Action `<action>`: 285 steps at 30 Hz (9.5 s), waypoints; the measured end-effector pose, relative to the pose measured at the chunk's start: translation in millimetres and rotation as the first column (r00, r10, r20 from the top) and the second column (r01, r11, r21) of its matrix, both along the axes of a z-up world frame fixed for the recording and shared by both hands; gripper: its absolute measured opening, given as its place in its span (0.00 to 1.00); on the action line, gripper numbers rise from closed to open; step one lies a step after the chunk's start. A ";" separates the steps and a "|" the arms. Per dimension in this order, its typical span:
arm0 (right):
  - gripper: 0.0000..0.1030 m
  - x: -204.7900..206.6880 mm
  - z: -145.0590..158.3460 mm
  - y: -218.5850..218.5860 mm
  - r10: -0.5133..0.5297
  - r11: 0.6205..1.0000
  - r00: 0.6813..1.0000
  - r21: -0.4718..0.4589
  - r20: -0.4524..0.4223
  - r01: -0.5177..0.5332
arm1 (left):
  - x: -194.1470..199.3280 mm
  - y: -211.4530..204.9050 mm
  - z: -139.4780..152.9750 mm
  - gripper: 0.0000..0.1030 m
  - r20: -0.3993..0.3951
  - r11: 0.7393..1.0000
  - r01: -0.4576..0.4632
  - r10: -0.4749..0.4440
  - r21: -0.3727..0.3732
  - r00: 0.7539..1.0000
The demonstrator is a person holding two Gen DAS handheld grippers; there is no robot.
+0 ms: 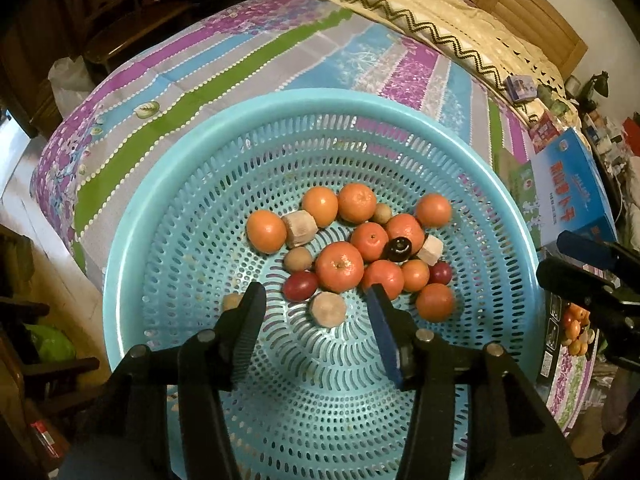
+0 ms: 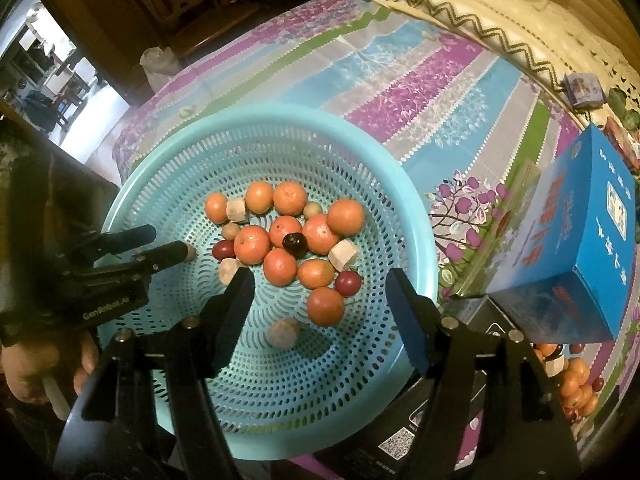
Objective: Organize fruits
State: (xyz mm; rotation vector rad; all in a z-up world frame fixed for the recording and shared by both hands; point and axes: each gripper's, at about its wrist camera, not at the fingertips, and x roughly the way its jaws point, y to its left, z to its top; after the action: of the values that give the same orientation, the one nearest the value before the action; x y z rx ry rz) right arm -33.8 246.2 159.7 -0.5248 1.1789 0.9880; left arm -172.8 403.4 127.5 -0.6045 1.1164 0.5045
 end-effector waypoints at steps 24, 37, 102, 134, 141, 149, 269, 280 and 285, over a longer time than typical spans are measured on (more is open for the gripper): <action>0.85 -54.8 36.4 -187.5 -0.345 0.901 0.829 0.403 0.440 0.161 | 9.5 -83.2 26.7 0.74 0.209 0.981 0.043 -0.083 0.189 0.974; 0.95 -51.8 -2.6 -325.4 -0.557 0.821 0.682 0.440 0.474 0.365 | 45.0 -239.7 94.7 0.81 0.459 0.893 0.262 -0.418 0.365 0.784; 0.45 66.1 -113.4 -505.2 -0.675 0.679 0.736 0.348 -0.049 0.647 | 171.9 -413.2 -104.0 0.37 0.249 0.829 0.559 -0.541 -0.003 0.803; 0.43 158.3 -92.6 -514.8 -0.647 0.761 0.744 0.199 0.163 0.618 | 181.7 -411.3 -111.2 0.37 0.265 0.828 0.559 -0.531 -0.038 0.805; 0.40 173.4 -104.5 -500.7 -0.613 0.789 0.769 0.095 0.178 0.607 | 182.1 -410.1 -111.1 0.37 0.266 0.823 0.566 -0.537 -0.043 0.801; 0.40 168.2 -94.3 -512.5 -0.464 0.878 0.856 -0.008 0.227 0.478 | 185.2 -407.4 -111.8 0.37 0.273 0.816 0.576 -0.543 -0.055 0.794; 0.33 -24.9 28.4 -45.2 -0.063 0.985 0.998 0.165 0.019 0.059 | -38.5 -24.8 75.7 0.37 0.183 0.987 -0.074 0.047 0.143 0.982; 0.33 -26.9 14.8 -29.9 -0.015 0.997 1.000 0.081 -0.012 0.015 | -29.3 -18.2 50.4 0.37 0.133 0.994 -0.052 0.039 0.095 0.990; 0.33 -26.1 10.3 -25.8 -0.003 0.998 1.000 0.069 -0.015 0.004 | -26.6 -18.5 43.4 0.37 0.123 0.995 -0.048 0.037 0.082 0.992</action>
State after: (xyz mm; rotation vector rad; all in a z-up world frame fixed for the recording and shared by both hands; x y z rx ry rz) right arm -59.9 220.4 170.0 -0.4615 1.1541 1.0273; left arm -199.5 384.9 170.9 -0.5779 0.9638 0.5423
